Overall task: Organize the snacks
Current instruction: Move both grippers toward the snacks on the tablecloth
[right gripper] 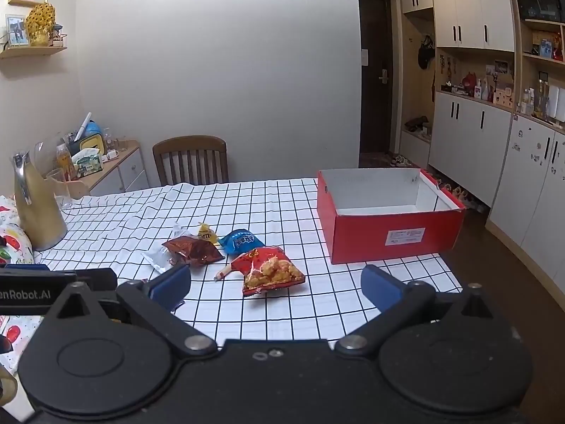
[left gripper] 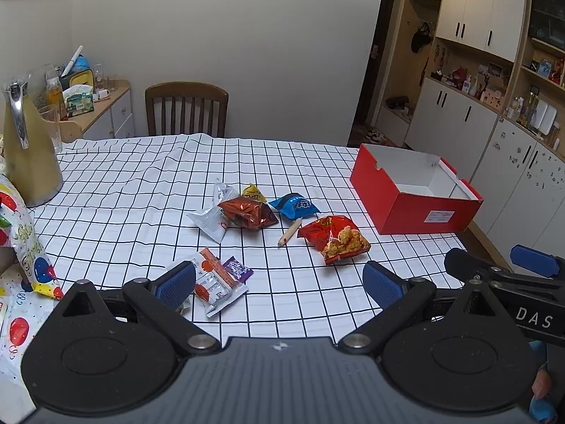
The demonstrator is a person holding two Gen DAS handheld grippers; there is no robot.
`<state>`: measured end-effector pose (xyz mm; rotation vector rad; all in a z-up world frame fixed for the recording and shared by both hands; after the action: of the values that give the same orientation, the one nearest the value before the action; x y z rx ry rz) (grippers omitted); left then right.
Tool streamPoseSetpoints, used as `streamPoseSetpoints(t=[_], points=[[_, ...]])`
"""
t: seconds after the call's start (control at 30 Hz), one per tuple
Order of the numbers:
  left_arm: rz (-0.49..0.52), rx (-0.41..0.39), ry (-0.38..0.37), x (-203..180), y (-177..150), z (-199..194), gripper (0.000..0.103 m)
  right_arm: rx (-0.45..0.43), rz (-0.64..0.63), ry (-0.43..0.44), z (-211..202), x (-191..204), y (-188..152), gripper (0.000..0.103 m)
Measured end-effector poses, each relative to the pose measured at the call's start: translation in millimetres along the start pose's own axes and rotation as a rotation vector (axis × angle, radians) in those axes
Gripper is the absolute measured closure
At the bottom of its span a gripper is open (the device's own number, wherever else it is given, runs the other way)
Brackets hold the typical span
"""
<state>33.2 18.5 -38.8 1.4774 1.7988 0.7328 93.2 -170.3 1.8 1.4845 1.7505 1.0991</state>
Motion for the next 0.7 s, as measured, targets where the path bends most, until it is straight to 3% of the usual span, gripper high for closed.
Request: streamPoseSetpoints(t=[0.7], points=[[-0.01,0.002,0.02,6.2,-3.1,-8.3,0.002,0.008,-0.014,0.023,-3.3,6.5,0.8,0.0]])
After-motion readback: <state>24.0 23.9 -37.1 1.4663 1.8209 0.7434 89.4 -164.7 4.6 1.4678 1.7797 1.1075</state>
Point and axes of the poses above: each gripper's, at about its wrist camera, not at the fingertips, and z roughly the way its jaws point, x to its left, y to its top, the point moved 6 cm from there along z, roughly the way its jaws point, and after that the axes turned 3 degrees about -y, right-handed, at the moved point
